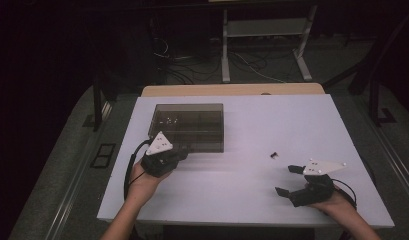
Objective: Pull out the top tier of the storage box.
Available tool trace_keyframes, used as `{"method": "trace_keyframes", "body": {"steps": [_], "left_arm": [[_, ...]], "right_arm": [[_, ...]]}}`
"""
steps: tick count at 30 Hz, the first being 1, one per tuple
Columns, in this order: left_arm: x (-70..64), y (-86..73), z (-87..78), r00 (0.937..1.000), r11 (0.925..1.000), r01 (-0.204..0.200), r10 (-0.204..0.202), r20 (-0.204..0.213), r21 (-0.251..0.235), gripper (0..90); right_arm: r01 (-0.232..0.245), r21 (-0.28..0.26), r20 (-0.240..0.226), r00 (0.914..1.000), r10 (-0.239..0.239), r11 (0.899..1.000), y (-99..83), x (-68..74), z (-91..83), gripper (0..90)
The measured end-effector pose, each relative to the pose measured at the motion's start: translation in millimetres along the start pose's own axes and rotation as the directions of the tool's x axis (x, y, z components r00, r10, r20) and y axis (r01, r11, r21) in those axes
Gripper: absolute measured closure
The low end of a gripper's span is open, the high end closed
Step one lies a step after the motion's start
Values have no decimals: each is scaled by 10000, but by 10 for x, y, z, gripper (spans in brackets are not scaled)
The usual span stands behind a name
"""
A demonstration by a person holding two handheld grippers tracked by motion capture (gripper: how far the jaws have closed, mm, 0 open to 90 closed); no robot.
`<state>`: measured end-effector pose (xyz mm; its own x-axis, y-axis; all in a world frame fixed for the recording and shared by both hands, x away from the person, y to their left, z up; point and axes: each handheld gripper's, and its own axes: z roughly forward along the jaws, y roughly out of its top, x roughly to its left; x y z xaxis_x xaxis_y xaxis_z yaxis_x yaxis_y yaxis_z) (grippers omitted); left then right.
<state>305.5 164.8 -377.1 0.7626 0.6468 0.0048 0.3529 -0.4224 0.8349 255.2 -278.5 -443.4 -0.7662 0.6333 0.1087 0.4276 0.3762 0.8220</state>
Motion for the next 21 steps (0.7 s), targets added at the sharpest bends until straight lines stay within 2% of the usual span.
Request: {"method": "trace_keyframes", "body": {"steps": [6,12,16,19,21], "left_arm": [[114,175,-17,10000,9999,-78,78,-18,-92,892],[266,279,27,10000,9998,-44,43,16,175,892],[324,273,62,9996,9999,104,-103,-264,49,892],[378,257,64,9989,9996,35,-22,-461,275,893],[407,239,70,9982,9996,226,-216,-555,172,893]], "right_arm": [[7,-36,-9,10000,-8,10000,-1,2,-3,82],[-12,-29,-3,10000,12,10000,-1,0,-1,82],[-25,-1,-2,10000,25,10000,-1,-1,0,82],[-17,6,0,10000,17,10000,-2,-2,0,82],[-2,29,-2,10000,2,10000,-3,-1,1,82]]}}
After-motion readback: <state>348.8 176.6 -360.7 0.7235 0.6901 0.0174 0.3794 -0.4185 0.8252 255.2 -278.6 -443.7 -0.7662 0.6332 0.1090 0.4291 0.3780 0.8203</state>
